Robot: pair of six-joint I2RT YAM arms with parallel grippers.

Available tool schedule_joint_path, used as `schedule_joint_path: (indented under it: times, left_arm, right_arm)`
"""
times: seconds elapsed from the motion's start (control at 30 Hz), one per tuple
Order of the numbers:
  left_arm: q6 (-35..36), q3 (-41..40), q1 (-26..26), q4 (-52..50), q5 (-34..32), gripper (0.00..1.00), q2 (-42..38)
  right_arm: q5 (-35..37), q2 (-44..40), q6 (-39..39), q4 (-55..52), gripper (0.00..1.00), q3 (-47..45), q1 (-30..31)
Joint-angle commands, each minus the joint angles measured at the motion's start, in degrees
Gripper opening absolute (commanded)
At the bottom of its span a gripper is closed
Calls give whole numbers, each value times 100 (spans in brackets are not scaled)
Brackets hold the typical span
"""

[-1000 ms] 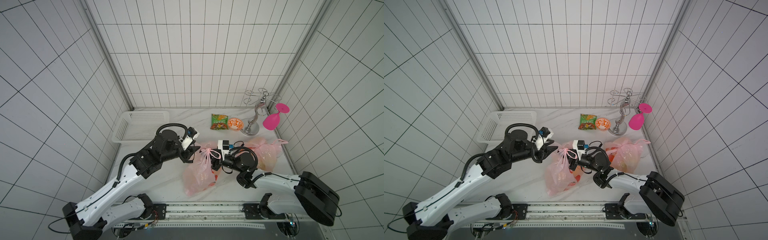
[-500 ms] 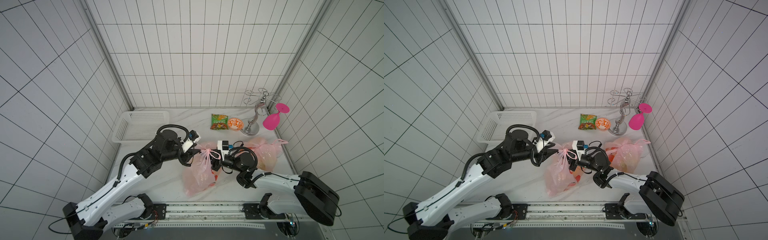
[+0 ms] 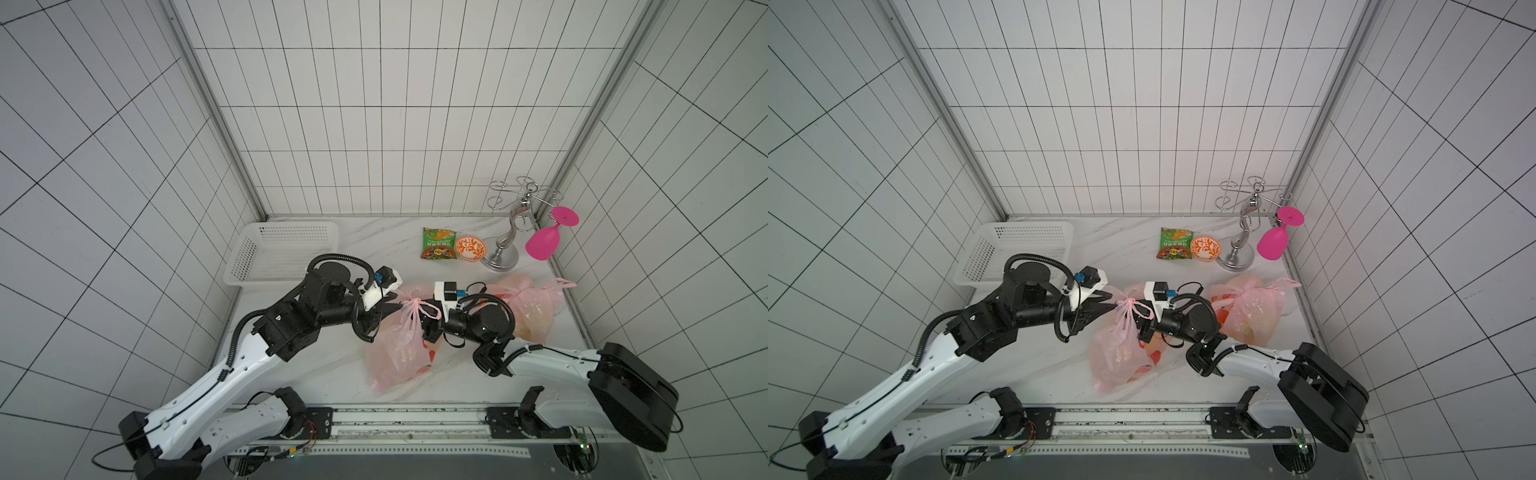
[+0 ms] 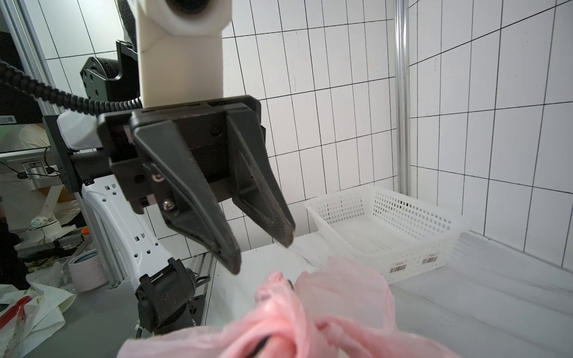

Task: Place the banana into a plastic bag & tie a knot
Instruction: Cross the plastic bag at the center of the board.

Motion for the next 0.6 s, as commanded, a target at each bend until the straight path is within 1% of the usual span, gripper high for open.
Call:
schedule_joint_path:
  times: [0.0, 0.33, 0.47, 0.57]
  left_arm:
    - [162, 76, 2, -53, 77, 27, 113]
    - [194, 178, -11, -24, 285, 28, 286]
    - [188, 202, -13, 20, 317, 30, 283]
    - [171, 209, -6, 64, 321, 30, 285]
  right_arm:
    - [-171, -33, -96, 217, 0, 128, 33]
    - [-299, 88, -96, 252, 0, 181, 80]
    - [-336, 138, -113, 251, 0, 190, 95]
    - [-331, 157, -113, 246, 0, 191, 104]
